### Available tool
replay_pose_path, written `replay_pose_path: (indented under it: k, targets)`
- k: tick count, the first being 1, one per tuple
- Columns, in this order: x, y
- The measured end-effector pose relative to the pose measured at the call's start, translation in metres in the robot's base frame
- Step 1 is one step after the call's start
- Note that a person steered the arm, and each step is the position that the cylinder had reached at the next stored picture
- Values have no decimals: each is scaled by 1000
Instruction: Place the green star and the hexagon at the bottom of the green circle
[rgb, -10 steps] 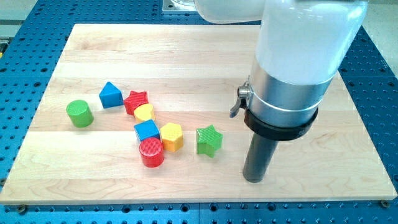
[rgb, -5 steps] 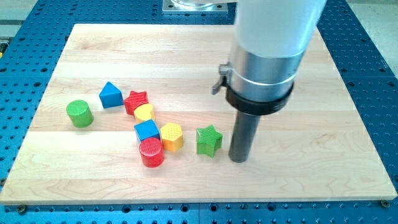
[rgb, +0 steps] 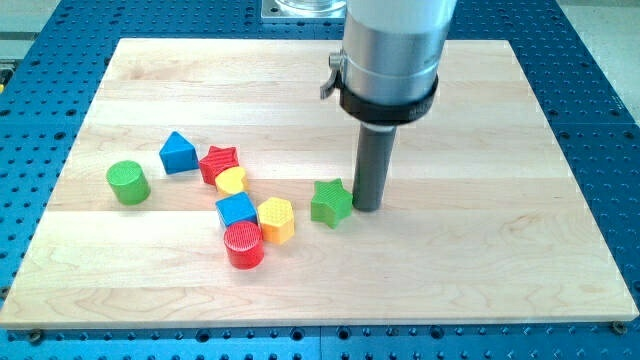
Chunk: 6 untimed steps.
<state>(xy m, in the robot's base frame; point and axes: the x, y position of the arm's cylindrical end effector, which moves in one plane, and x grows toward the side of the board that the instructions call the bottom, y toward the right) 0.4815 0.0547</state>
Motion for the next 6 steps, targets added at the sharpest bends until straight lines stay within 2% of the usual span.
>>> replay_pose_path:
  k: [1,3,4,6]
  targets:
    - [6,14]
    - [15,-49]
    - [52,-60]
    - [77,-52]
